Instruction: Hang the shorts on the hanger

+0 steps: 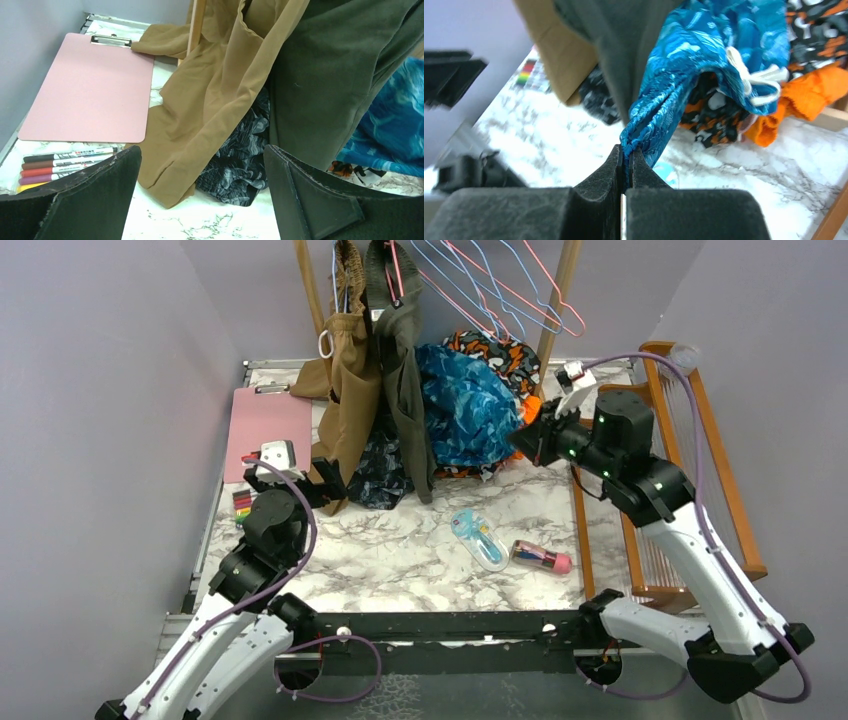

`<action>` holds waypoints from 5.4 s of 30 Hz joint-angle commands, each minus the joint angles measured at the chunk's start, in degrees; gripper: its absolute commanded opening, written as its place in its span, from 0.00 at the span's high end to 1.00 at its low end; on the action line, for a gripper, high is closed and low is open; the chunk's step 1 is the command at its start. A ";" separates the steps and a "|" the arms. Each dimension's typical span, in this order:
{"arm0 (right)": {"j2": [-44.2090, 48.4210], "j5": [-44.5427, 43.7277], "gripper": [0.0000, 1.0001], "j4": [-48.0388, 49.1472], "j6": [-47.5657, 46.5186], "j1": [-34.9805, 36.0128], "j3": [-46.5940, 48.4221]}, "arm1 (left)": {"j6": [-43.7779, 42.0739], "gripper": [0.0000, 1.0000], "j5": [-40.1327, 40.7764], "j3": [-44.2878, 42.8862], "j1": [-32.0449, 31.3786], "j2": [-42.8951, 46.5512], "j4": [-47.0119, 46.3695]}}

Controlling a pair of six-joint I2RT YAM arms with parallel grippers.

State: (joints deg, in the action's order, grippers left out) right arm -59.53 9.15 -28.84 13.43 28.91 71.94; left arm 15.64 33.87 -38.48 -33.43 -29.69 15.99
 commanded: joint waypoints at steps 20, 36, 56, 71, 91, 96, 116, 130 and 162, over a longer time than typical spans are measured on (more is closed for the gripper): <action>-4.98 60.21 0.99 33.67 22.22 7.23 30.15 | 2.38 0.06 12.89 2.44 0.16 8.39 -0.03; -17.46 59.14 0.99 20.34 9.36 18.18 33.57 | 2.38 0.06 15.62 2.66 0.13 9.77 0.24; 3.17 8.22 0.99 -1.98 -6.61 32.70 0.51 | 1.80 0.06 13.71 3.22 0.19 10.00 -0.57; 21.45 8.22 0.99 -13.00 3.61 32.70 -13.20 | 5.82 0.06 -35.50 -2.20 0.08 -5.55 3.90; 23.72 22.22 0.99 -12.73 9.11 32.71 -19.26 | 6.29 0.17 -52.06 -1.90 -10.65 -30.14 3.69; 24.20 21.76 0.99 -11.88 9.45 32.69 -19.88 | 6.48 0.17 -44.52 -3.06 -15.93 -35.98 3.86; 25.21 13.67 0.99 -10.65 8.82 32.71 -17.88 | 6.55 1.00 -33.66 -3.88 -16.27 -25.02 1.87; 14.53 1.54 0.99 -3.98 0.39 32.70 -6.57 | -5.38 1.00 -14.09 -25.98 -16.14 -13.09 7.50; 15.55 -12.84 0.39 -7.57 11.29 32.71 -23.28 | 20.17 0.14 -9.70 -2.98 -16.20 -3.46 13.97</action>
State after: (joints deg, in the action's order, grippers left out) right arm -43.62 -2.07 -33.65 23.59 61.43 45.54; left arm 36.45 23.55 -37.15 -49.52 -31.14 29.52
